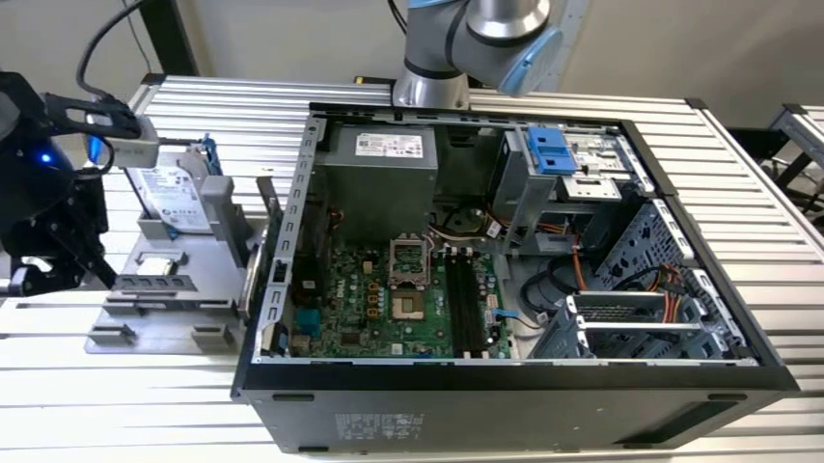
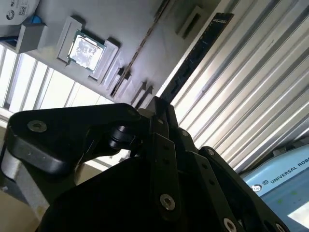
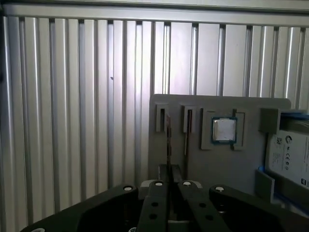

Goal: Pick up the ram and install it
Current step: 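Pick up the ram and move it above insertion slot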

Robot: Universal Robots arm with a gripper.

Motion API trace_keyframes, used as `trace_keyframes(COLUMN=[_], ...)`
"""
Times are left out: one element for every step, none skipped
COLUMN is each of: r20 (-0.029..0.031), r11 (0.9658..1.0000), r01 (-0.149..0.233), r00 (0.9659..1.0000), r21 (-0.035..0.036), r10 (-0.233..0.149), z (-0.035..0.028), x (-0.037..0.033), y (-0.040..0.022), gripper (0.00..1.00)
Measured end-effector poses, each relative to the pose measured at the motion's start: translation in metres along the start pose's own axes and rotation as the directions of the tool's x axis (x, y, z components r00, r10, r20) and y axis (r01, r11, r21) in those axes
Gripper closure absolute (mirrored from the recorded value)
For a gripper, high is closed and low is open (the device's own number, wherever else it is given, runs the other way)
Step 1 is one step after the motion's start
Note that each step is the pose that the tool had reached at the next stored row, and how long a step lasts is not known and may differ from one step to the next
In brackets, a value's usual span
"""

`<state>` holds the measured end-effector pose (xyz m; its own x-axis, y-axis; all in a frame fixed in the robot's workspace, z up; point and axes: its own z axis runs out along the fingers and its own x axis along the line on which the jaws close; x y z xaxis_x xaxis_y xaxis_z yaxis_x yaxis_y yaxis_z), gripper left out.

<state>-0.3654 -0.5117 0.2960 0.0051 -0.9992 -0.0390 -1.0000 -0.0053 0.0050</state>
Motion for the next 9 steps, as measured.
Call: trace_keyframes(r20=[-0.0002, -0.0005, -0.0005, -0.0006, -0.0007, -0.0007, -0.0007, -0.0005, -0.0007], r11=[1.0, 1.0, 1.0, 1.0, 1.0, 1.0, 1.0, 1.0, 1.0], r01=[0.0, 0.0, 0.0, 0.0, 0.0, 0.0, 0.0, 0.0, 0.0], r00=[1.0, 1.0, 1.0, 1.0, 1.0, 1.0, 1.0, 1.0, 1.0], r21=[0.0001, 0.0, 0.0001, 0.0001, 0.0, 0.0, 0.0, 0.0002, 0.0001], r10=[0.0, 0.0, 0.0, 0.0, 0.0, 0.0, 0.0, 0.0, 0.0], z=[-0.0018, -0.0039, -0.0061, -0.0087, -0.0113, -0.014, -0.0163, -0.0187, -0.0217], x=[-0.0001, -0.0002, -0.0003, -0.0004, -0.0005, -0.0006, -0.0007, -0.0008, -0.0009], y=[0.0, 0.0, 0.0, 0.0001, 0.0001, 0.0001, 0.0001, 0.0001, 0.0001], gripper=[1.0, 1.0, 1.0, 1.0, 1.0, 1.0, 1.0, 1.0, 1.0])
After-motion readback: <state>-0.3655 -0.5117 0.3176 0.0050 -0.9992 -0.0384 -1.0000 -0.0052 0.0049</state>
